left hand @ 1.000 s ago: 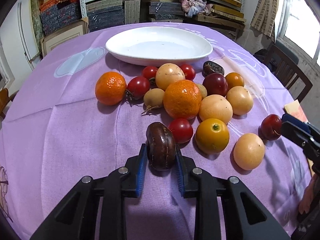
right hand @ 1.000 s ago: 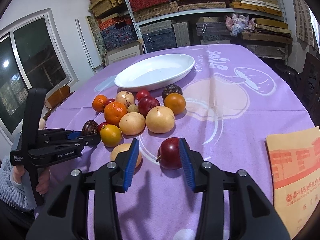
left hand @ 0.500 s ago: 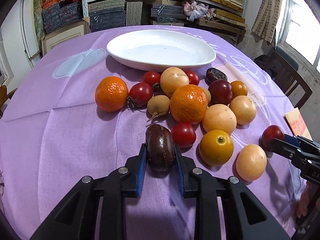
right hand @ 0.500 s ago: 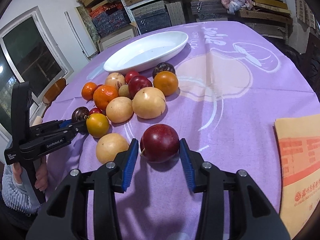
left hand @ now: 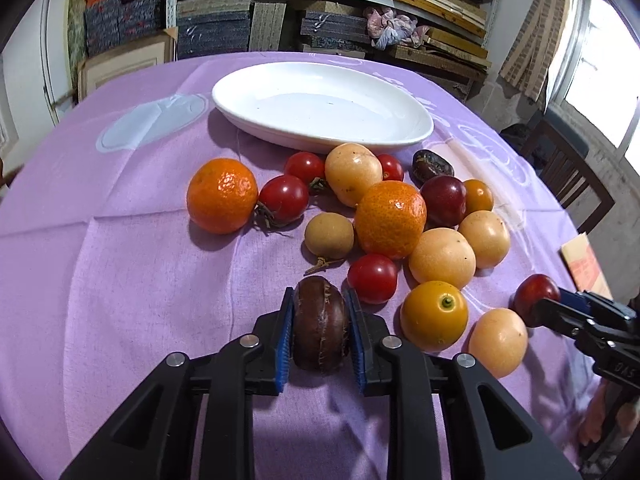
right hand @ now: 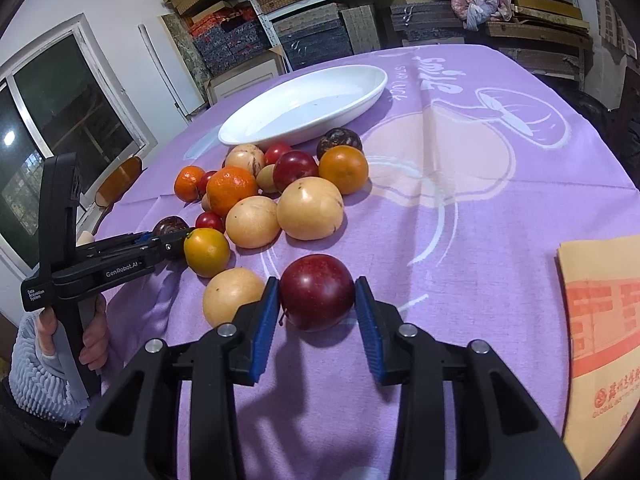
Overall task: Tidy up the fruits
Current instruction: 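Carry both fruits onto the white plate and open both tools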
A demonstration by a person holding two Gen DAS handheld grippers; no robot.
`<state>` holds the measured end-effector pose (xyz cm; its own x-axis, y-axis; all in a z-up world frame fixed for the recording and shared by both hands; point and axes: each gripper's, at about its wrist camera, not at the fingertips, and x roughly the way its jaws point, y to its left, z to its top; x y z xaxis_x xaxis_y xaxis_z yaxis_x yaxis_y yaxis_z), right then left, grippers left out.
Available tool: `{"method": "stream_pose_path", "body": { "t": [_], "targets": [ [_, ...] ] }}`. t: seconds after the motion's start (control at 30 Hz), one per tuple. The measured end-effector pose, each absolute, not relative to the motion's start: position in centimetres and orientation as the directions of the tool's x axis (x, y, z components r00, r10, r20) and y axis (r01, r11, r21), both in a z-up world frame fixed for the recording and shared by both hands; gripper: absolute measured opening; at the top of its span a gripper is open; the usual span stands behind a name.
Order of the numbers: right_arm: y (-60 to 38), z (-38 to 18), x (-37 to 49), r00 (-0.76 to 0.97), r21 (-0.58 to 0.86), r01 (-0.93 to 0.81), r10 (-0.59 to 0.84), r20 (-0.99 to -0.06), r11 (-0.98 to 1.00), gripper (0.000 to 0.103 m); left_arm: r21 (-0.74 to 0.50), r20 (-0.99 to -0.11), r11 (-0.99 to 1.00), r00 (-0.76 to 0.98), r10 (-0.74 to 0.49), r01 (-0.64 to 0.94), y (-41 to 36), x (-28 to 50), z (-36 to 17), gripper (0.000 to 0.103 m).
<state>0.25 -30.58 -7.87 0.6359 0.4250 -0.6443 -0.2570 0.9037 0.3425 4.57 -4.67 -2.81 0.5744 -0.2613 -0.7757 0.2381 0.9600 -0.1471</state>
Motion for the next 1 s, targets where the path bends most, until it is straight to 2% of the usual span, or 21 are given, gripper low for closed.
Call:
{"method": "stream_pose_path", "body": {
  "t": [0.17, 0.3, 0.43, 0.6, 0.83, 1.0],
  "targets": [
    [-30.6, -7.4, -0.2, 0.663, 0.325, -0.259, 0.412, -0.625, 0.909, 0.037, -0.148, -0.765, 0.956, 0.584, -0.274, 0.253, -4.2, 3.3, -2.1, 0.024],
    [-29.8, -6.0, 0.2, 0.664, 0.27, -0.291, 0.398, -0.633, 0.918, 0.037, -0.116, -0.733, 0.954, 0.625, -0.269, 0.275, -4.0, 3.3, 0.7, 0.024],
    [-28.6, -1.8, 2.2, 0.701, 0.182, -0.333, 0.372, -0.609, 0.925, 0.037, -0.074, -0.692, 0.96, 0.679, -0.244, 0.269, -4.7, 6.6, 4.2, 0.024],
    [-27.2, 1.7, 9.2, 0.729, 0.108, -0.33, 0.326, -0.602, 0.938, 0.037, -0.054, -0.696, 0.963, 0.681, -0.226, 0.265, -6.5, 12.4, 4.7, 0.025],
    [-24.8, -0.8, 20.1, 0.663, 0.108, -0.303, 0.291, -0.69, 0.947, 0.037, -0.081, -0.772, 0.975, 0.607, -0.192, 0.205, -6.3, 19.2, 1.4, 0.025],
    [-23.3, -2.7, 23.4, 0.631, 0.087, -0.305, 0.269, -0.728, 0.948, 0.037, -0.074, -0.79, 0.974, 0.584, -0.189, 0.214, -6.4, 20.8, 0.4, 0.025]
  ]
}}
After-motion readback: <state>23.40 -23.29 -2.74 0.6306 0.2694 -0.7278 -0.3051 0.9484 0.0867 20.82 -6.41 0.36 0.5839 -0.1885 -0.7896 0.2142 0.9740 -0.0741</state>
